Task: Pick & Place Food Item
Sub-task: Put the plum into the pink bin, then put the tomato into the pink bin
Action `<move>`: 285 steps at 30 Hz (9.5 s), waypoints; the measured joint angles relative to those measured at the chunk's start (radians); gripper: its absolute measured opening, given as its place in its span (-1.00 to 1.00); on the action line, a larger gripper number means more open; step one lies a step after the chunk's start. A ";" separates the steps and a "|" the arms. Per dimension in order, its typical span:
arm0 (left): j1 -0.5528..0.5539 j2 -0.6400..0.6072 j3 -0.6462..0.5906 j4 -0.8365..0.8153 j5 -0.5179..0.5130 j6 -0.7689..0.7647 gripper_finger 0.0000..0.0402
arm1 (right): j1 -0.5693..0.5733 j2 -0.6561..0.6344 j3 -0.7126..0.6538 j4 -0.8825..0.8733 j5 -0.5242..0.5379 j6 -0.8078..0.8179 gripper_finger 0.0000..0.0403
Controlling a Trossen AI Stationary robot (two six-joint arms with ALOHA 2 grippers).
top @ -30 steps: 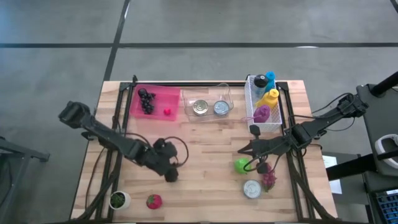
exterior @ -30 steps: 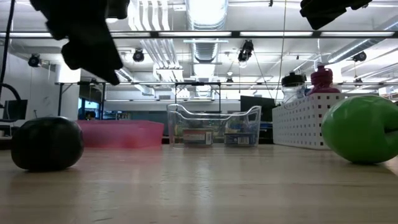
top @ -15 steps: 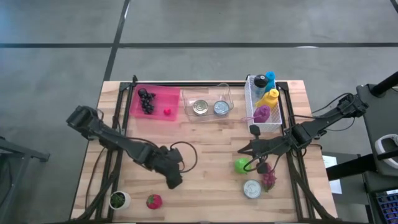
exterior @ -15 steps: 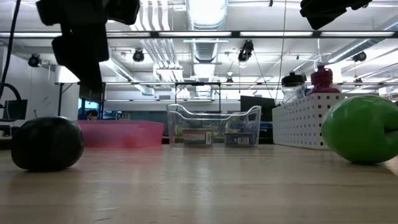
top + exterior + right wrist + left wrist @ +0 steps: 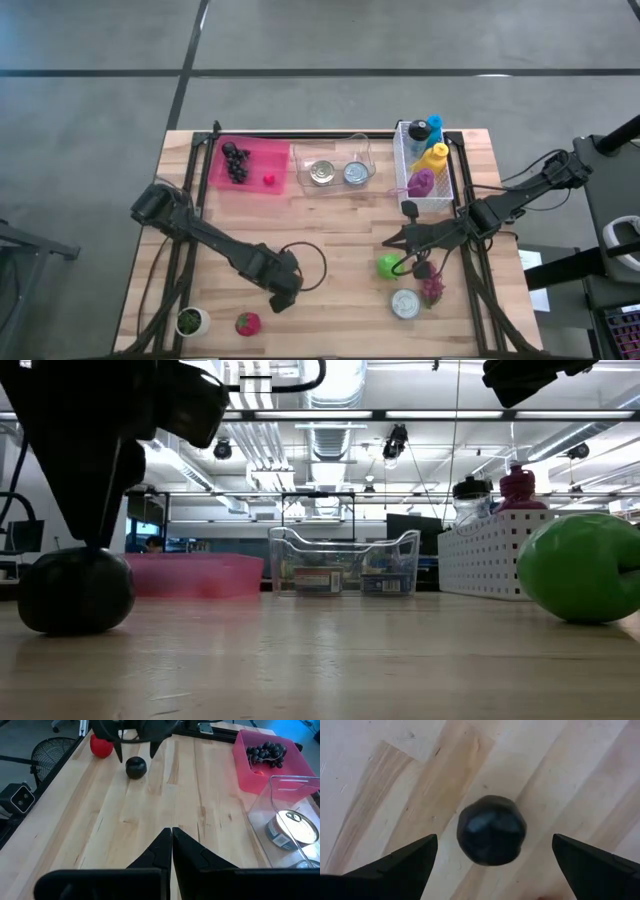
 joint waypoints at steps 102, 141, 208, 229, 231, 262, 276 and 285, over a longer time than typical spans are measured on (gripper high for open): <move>0.803 -0.128 -0.181 0.190 -0.687 0.124 0.94 | 0.000 0.000 0.000 0.000 0.000 0.000 -0.96; -0.121 -0.352 -0.179 -0.002 -0.192 -0.149 0.95 | 0.000 0.000 0.000 0.000 0.000 0.000 -0.96; -0.408 -0.200 -0.454 0.552 -0.084 -0.262 0.92 | 0.000 0.000 0.000 0.000 0.000 0.000 -0.96; -0.382 -0.202 -0.495 0.620 -0.087 -0.296 0.88 | 0.000 0.000 0.000 0.000 0.000 0.000 -0.96; -0.379 -0.202 -0.495 0.621 -0.087 -0.294 0.86 | 0.000 0.000 0.000 0.000 0.000 0.000 -0.96; -0.175 -0.216 -0.413 0.593 -0.133 -0.067 0.28 | 0.000 0.000 0.000 0.000 0.000 0.000 -0.96; 0.194 -0.315 -0.278 0.322 -0.233 0.236 0.31 | 0.000 0.000 0.000 0.000 0.000 0.000 -0.96; 0.527 -0.351 -0.263 0.249 -0.270 0.318 0.34 | 0.000 0.000 0.000 0.000 0.000 0.000 -0.96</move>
